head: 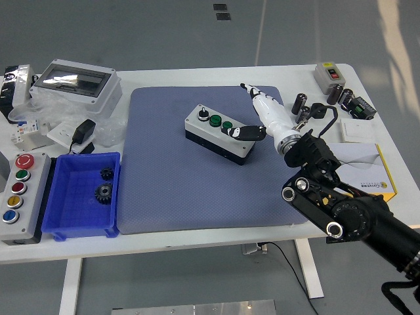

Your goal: Pick up the button,place it on the desk,press the button,press the button

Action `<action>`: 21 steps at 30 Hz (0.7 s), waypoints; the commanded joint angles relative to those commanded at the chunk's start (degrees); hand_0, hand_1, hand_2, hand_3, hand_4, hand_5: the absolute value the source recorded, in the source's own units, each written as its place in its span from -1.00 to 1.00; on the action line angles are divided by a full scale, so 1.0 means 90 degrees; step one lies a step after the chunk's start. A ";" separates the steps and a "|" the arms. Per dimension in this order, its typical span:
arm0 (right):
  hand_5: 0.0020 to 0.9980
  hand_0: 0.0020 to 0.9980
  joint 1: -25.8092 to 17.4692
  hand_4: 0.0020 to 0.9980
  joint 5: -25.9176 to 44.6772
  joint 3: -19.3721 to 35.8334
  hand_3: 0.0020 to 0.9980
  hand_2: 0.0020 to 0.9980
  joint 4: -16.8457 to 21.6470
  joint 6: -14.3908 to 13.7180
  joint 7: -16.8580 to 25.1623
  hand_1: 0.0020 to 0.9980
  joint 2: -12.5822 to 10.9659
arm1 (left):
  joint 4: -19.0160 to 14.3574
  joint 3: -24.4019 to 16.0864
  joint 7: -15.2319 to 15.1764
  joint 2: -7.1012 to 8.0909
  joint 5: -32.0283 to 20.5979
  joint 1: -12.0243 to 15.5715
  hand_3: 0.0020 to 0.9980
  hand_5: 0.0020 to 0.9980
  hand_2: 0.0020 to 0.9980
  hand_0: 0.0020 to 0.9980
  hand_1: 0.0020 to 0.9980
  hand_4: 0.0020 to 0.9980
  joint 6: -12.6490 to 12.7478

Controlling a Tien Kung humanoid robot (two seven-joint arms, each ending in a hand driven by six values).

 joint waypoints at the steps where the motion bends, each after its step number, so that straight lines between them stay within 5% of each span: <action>1: -0.27 1.00 0.0048 0.94 0.0082 -0.0090 1.00 1.00 -0.0095 0.0020 0.0001 1.00 0.0027 | 0.0000 -0.0001 0.0002 0.0005 0.0002 -0.0002 0.20 -0.57 0.06 0.25 0.03 0.23 0.0000; 8: -0.27 1.00 0.0230 0.95 0.0741 -0.0496 1.00 1.00 -0.0699 0.0087 0.0082 1.00 0.0203 | 0.0000 0.0008 0.0011 0.0019 -0.0003 -0.0014 0.20 -0.57 0.06 0.25 0.03 0.23 0.0000; 21: -0.26 1.00 0.0420 0.96 0.1178 -0.0993 1.00 1.00 -0.1059 -0.0160 0.0087 1.00 0.0292 | 0.0000 -0.0031 0.0012 0.0025 0.0081 -0.0048 0.20 -0.57 0.06 0.25 0.03 0.23 -0.0010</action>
